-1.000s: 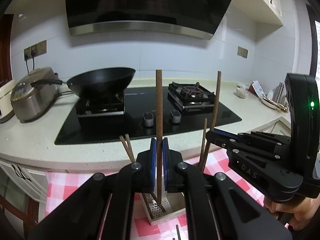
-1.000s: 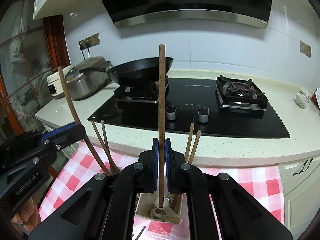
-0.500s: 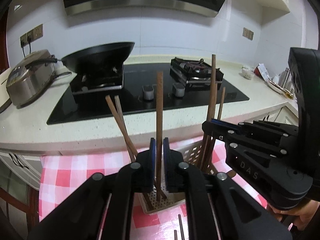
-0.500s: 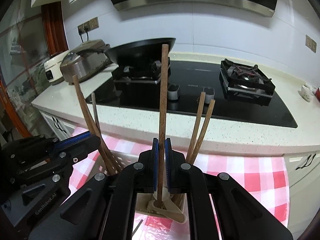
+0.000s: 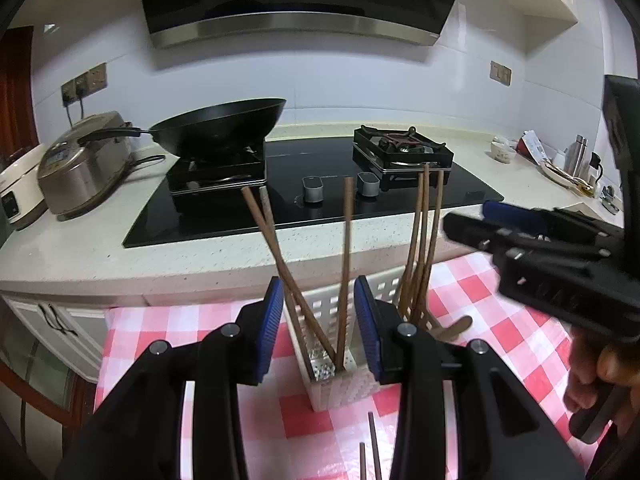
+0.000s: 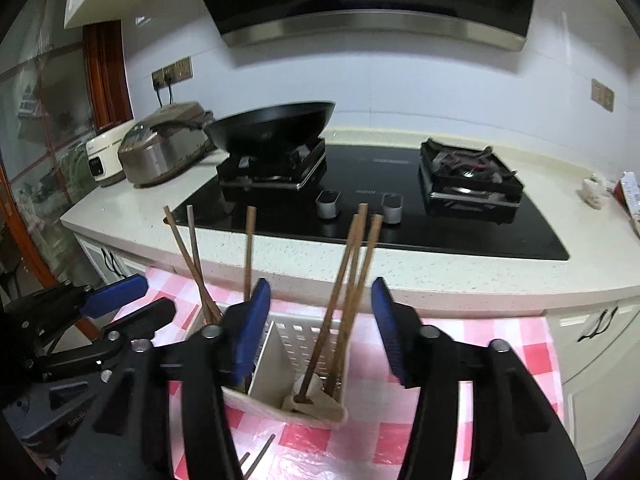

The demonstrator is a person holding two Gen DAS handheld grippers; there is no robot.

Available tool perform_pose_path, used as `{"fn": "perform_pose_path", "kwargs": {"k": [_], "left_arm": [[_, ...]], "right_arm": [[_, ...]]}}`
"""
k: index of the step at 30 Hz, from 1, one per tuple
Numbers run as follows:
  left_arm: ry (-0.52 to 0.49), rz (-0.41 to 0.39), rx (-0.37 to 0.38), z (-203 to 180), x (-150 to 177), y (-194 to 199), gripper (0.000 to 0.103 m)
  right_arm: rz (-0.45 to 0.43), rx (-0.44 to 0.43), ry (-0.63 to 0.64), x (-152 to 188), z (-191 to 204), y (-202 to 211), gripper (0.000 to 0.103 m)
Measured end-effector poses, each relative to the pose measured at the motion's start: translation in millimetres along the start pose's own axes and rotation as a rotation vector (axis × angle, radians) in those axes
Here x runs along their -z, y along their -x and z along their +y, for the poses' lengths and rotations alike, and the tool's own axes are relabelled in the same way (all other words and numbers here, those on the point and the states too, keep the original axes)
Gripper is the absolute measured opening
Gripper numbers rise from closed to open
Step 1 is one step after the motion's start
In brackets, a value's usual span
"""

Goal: Organize utensils
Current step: 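Lower the chopsticks into the caddy and open both grippers, then move both open grippers down to the last two chopsticks on the cloth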

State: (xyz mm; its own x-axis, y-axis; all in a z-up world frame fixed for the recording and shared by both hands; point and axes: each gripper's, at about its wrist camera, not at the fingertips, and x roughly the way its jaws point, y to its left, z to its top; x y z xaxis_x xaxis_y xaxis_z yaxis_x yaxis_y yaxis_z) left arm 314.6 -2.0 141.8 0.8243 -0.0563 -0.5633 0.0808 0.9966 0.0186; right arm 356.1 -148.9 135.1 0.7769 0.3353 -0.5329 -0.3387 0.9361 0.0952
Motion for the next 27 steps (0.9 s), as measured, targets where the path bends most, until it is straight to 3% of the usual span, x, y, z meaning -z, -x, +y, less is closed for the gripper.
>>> {"fn": "perform_pose_path", "kwargs": {"k": [5,12,18,21,22,27], "left_arm": [[-0.013,-0.013,0.006,-11,15,25,0.036],[0.011,0.023,0.047,-15,68,52,0.035],[0.045,0.14,0.108,-8,141,48,0.035],[0.058,0.204,0.127,-6,176,39,0.026],[0.068,0.228,0.134,-4,186,34,0.021],[0.061,0.292,0.146,-7,210,15,0.019]], "right_arm": [[-0.046,0.005,-0.043,19,-8,35,0.062],[0.009,0.015,-0.071,99,-5,58,0.07],[0.149,0.03,-0.108,183,-10,50,0.071],[0.212,0.038,-0.127,216,-14,46,0.071],[0.227,0.043,-0.127,223,-14,45,0.071],[0.249,0.044,-0.136,238,-15,45,0.071]]}}
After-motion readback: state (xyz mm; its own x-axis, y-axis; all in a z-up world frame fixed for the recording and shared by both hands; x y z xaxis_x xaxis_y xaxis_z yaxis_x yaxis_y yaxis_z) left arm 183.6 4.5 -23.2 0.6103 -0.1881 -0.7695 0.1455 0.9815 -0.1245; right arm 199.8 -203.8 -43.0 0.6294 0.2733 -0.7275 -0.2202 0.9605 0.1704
